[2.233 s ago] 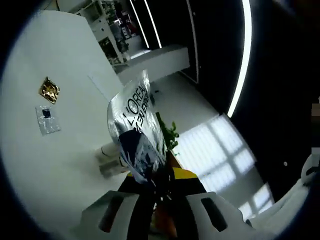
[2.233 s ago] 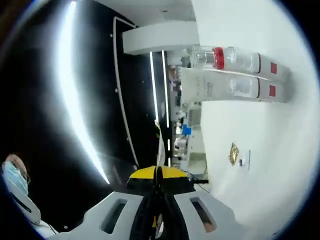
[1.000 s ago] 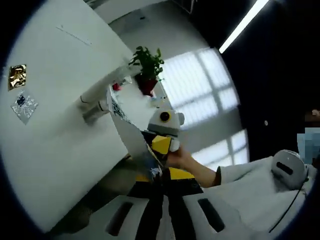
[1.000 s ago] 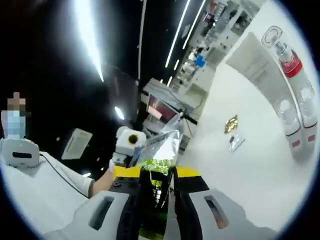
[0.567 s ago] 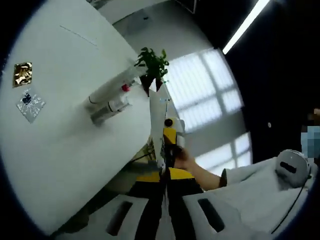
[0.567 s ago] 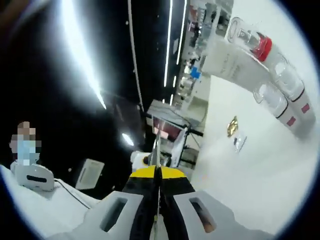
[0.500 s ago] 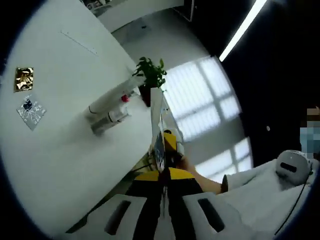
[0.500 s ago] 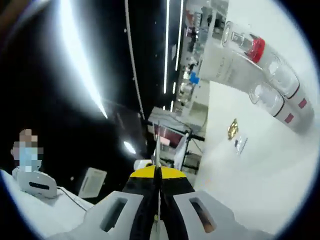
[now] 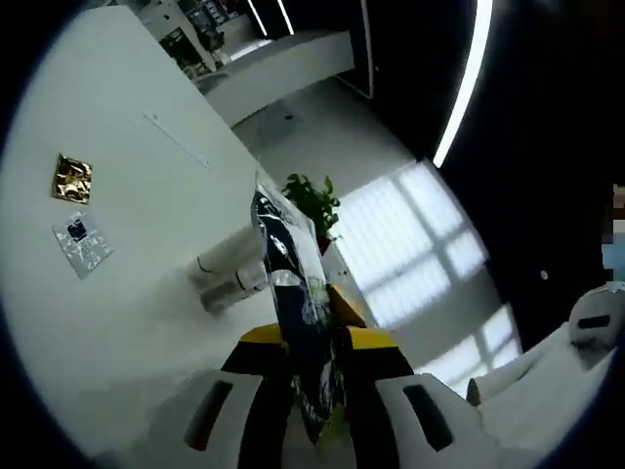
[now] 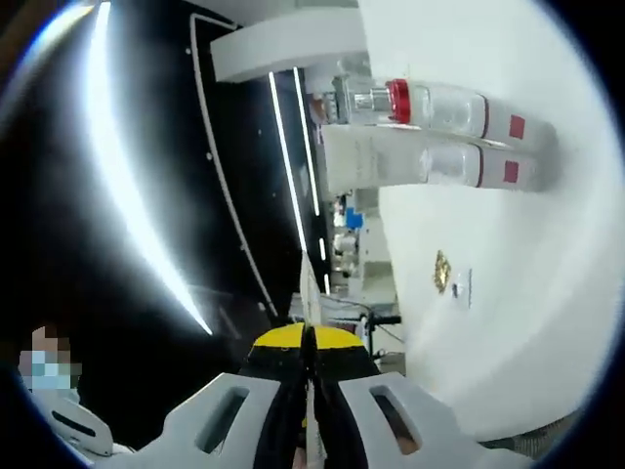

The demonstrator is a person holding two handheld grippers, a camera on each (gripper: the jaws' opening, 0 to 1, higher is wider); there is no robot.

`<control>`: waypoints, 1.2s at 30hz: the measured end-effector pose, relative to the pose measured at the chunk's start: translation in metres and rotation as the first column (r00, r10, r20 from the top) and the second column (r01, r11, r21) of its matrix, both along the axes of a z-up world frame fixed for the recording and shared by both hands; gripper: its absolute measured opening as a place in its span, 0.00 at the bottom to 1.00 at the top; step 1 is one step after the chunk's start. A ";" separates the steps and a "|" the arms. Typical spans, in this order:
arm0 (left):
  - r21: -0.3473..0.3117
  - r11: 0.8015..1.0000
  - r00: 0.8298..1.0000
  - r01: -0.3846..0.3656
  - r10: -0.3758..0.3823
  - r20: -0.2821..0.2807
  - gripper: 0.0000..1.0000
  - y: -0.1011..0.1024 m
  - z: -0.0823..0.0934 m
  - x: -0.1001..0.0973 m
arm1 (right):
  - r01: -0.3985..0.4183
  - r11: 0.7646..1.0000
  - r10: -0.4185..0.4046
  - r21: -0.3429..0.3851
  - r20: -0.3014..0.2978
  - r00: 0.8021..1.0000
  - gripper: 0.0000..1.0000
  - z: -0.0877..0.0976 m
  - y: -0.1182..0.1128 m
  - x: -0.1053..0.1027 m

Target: Arrange the skincare products in the storage area until every visible bottle or jar stands upright without overlapping.

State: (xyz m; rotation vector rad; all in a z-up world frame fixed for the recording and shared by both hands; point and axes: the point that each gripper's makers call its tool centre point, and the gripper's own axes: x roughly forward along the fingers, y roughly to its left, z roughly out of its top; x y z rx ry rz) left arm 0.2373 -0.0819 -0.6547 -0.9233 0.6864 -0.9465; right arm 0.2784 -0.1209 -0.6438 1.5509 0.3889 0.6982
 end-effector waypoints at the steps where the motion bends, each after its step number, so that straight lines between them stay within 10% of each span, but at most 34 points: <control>1: -0.011 1.000 1.000 -0.017 0.017 -0.006 0.07 0.001 0.000 -0.001 | 0.002 1.000 -0.002 -0.008 0.002 1.000 0.01 -0.001 0.001 0.000; 9: -0.071 0.995 0.996 -0.077 0.073 -0.059 0.00 0.003 0.004 -0.002 | -0.073 0.987 0.088 -0.143 0.105 0.991 0.02 0.000 0.004 -0.005; 19: -0.093 0.995 0.998 -0.046 0.041 -0.057 0.00 -0.002 0.010 -0.006 | -0.315 0.848 0.417 -0.426 0.172 0.892 0.14 -0.011 0.021 -0.037; 25: -0.049 0.996 0.993 -0.076 0.071 -0.092 0.00 -0.001 0.000 -0.009 | -0.283 0.846 0.388 -0.451 0.160 0.908 0.03 -0.013 0.018 -0.038; 28: 0.002 0.995 0.989 -0.102 0.101 -0.108 0.00 -0.001 -0.012 -0.010 | -0.260 0.799 0.391 -0.543 0.139 0.910 0.02 -0.025 0.018 -0.038; 36: 0.052 0.995 0.986 -0.087 0.093 -0.139 0.04 -0.006 -0.024 -0.024 | -0.172 0.872 0.250 -0.459 0.117 0.961 0.01 -0.017 0.000 -0.026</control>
